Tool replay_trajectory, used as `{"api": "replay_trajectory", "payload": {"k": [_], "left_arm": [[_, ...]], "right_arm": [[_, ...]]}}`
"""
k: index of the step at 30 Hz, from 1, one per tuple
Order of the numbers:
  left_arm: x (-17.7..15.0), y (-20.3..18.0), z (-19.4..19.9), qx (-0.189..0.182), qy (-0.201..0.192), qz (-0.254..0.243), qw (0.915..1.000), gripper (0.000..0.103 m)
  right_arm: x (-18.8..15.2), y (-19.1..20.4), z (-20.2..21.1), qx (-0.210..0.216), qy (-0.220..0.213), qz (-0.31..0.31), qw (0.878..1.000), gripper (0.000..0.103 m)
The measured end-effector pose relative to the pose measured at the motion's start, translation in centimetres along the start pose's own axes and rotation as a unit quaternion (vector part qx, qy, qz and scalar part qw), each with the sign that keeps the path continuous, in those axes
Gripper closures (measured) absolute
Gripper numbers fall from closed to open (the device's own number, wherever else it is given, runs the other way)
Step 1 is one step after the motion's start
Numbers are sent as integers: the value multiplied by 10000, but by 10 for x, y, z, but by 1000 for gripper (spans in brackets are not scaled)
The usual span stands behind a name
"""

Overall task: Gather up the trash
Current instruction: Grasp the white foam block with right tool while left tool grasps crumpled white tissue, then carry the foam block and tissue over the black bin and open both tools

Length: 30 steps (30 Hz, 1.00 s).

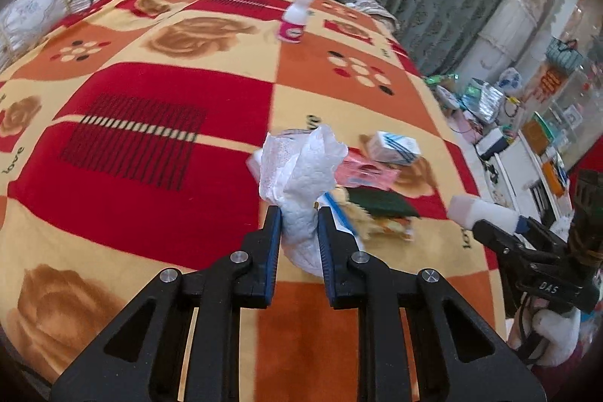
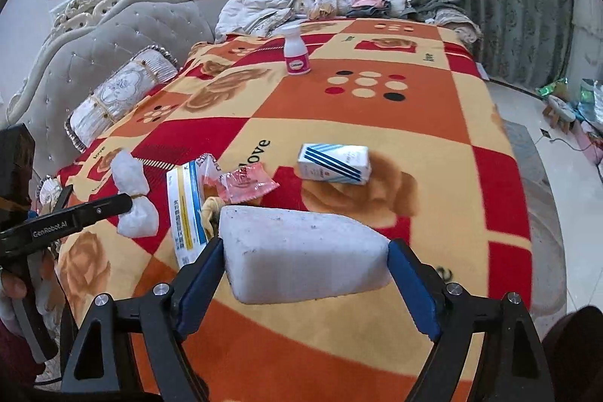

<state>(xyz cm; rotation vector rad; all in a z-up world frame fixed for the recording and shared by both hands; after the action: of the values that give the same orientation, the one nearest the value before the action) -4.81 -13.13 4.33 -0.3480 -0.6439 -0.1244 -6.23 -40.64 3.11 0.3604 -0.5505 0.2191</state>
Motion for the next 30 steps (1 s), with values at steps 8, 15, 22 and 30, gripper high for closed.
{"api": "replay_trajectory", "payload": {"k": [8, 15, 22, 30], "left_arm": [[-11, -44, -4, -230, 89, -303, 9992, 86], [-22, -83, -17, -427, 265, -580, 9971, 86], [-30, -129, -29, -681, 396, -858, 9932, 86], [-39, -190, -44, -1021, 587, -1194, 9858, 86]], "right_arm": [[-17, -10, 19, -158, -6, -41, 9999, 18], [-29, -27, 34, -331, -30, -107, 9994, 17], [-40, -56, 51, -564, -64, -278, 9980, 17], [-56, -104, 79, -943, -113, -577, 9938, 16]]}}
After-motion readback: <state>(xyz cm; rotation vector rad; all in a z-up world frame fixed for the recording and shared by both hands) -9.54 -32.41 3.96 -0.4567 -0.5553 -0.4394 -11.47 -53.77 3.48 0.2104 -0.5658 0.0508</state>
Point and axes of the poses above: each gripper's, at about its wrist camera, not at the fingertips, and z roughly against the way its jaws point, y to its left, x to its top, the point moved 6 cm from there along -z, roughly the way its jaws point, and after that the axes turned 3 degrees about -z, right-handed, at the moved point
